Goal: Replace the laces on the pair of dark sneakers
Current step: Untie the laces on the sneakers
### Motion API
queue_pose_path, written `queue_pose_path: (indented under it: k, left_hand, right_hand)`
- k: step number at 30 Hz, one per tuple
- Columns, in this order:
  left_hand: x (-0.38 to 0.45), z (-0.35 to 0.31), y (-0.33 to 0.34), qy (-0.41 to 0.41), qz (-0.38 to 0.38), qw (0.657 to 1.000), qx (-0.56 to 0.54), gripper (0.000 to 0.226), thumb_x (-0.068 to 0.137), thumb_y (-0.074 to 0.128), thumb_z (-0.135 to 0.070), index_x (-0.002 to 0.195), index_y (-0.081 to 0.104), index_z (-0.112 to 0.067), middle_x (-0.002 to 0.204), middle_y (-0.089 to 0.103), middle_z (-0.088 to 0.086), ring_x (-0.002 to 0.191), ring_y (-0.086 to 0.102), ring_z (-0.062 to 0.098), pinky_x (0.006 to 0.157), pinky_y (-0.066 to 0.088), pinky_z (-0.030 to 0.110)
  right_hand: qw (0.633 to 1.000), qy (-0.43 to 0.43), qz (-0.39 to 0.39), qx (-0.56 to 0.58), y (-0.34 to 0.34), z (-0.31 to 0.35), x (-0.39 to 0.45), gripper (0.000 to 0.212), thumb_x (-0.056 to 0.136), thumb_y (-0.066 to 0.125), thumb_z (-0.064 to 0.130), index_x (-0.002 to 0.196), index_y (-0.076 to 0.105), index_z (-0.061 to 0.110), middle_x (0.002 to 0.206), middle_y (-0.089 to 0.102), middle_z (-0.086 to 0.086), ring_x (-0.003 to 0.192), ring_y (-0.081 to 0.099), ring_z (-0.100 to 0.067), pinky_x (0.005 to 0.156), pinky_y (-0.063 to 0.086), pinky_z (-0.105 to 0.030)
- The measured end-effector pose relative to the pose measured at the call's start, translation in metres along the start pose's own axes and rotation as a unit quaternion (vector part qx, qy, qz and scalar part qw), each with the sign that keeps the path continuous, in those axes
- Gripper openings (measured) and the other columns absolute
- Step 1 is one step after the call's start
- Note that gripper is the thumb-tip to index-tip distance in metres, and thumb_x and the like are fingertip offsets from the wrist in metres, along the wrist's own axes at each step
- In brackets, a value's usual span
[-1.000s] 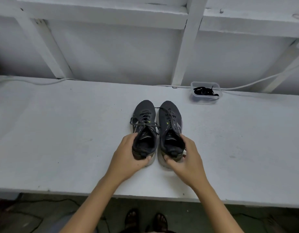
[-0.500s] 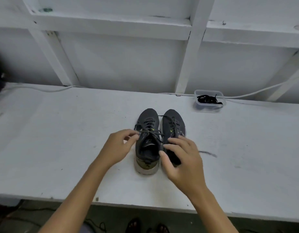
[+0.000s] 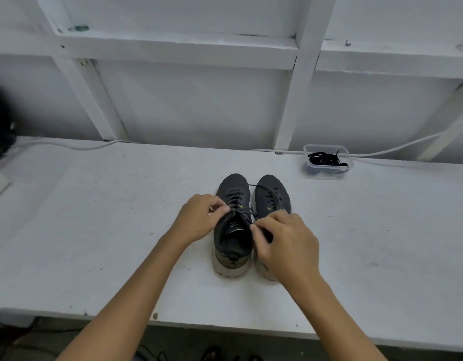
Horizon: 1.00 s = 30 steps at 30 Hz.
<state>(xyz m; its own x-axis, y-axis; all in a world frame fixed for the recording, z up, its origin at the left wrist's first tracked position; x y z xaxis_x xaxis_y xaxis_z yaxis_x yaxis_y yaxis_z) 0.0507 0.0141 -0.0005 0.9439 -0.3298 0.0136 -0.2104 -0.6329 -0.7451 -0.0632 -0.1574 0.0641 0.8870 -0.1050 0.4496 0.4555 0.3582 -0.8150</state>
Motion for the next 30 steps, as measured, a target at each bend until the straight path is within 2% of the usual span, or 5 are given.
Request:
queue_pose_path:
  k: [4, 12, 17, 26, 30]
  left_hand:
    - [0.002, 0.014, 0.003, -0.066, 0.034, 0.997, -0.028, 0.032, 0.1, 0.054, -0.038, 0.073, 0.068, -0.026, 0.073, 0.069, -0.005, 0.061, 0.058, 0.006, 0.059, 0.044, 0.022]
    - [0.004, 0.008, 0.0, -0.056, 0.067, 0.995, -0.047, 0.009, 0.092, 0.068, -0.034, 0.086, 0.072, -0.038, 0.085, 0.071, -0.022, 0.072, 0.059, -0.013, 0.062, 0.039, 0.009]
    - [0.009, -0.003, -0.005, -0.026, 0.047, 0.998, -0.019, 0.01, 0.096, 0.062, -0.03, 0.087, 0.066, -0.033, 0.089, 0.068, -0.016, 0.07, 0.057, -0.001, 0.06, 0.038, 0.013]
    - [0.011, -0.001, -0.019, -0.024, 0.069, 0.996, -0.057, 0.015, 0.099, 0.056, -0.032, 0.086, 0.062, -0.038, 0.093, 0.066, -0.014, 0.085, 0.06, 0.001, 0.072, 0.046, 0.018]
    - [0.014, 0.014, -0.04, -0.061, -0.016, 0.995, -0.072, 0.014, 0.102, 0.05, -0.032, 0.09, 0.058, -0.032, 0.092, 0.065, -0.007, 0.085, 0.06, 0.01, 0.068, 0.045, 0.023]
  right_hand:
    - [0.998, 0.01, -0.02, -0.055, -0.01, -0.004, 0.017, 0.008, 0.08, 0.085, 0.034, 0.077, 0.08, 0.027, 0.081, 0.07, 0.01, 0.078, 0.056, -0.029, 0.052, 0.038, -0.03]
    - [0.994, 0.037, 0.078, -0.066, 0.005, -0.005, 0.047, 0.013, 0.093, 0.07, 0.032, 0.095, 0.081, 0.024, 0.119, 0.071, 0.005, 0.131, 0.049, -0.035, 0.109, 0.034, -0.056]
    - [0.978, 0.015, 0.189, 0.087, 0.048, 0.017, 0.056, 0.023, 0.092, 0.07, 0.033, 0.103, 0.075, 0.013, 0.098, 0.073, 0.0, 0.092, 0.065, -0.021, 0.08, 0.055, -0.038]
    - [0.953, 0.079, 0.276, 0.101, 0.084, 0.009, 0.05, 0.024, 0.09, 0.067, 0.042, 0.104, 0.078, 0.025, 0.095, 0.075, 0.006, 0.09, 0.068, -0.016, 0.082, 0.058, -0.039]
    - [0.947, 0.099, 0.292, 0.093, 0.087, 0.005, 0.048, 0.023, 0.089, 0.066, 0.04, 0.105, 0.077, 0.029, 0.094, 0.075, 0.009, 0.084, 0.068, -0.014, 0.078, 0.059, -0.037]
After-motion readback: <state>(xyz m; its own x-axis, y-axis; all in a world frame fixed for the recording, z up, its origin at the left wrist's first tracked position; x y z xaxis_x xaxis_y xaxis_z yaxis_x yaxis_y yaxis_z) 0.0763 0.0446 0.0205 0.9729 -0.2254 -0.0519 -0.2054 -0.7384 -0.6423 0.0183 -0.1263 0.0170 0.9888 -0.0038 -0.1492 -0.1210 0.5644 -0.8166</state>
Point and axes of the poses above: each hand's wrist, its own x-axis towards the middle knuckle, its own y-axis out of the palm, z = x × y, the point moved 9 cm from there along x, towards the middle knuckle
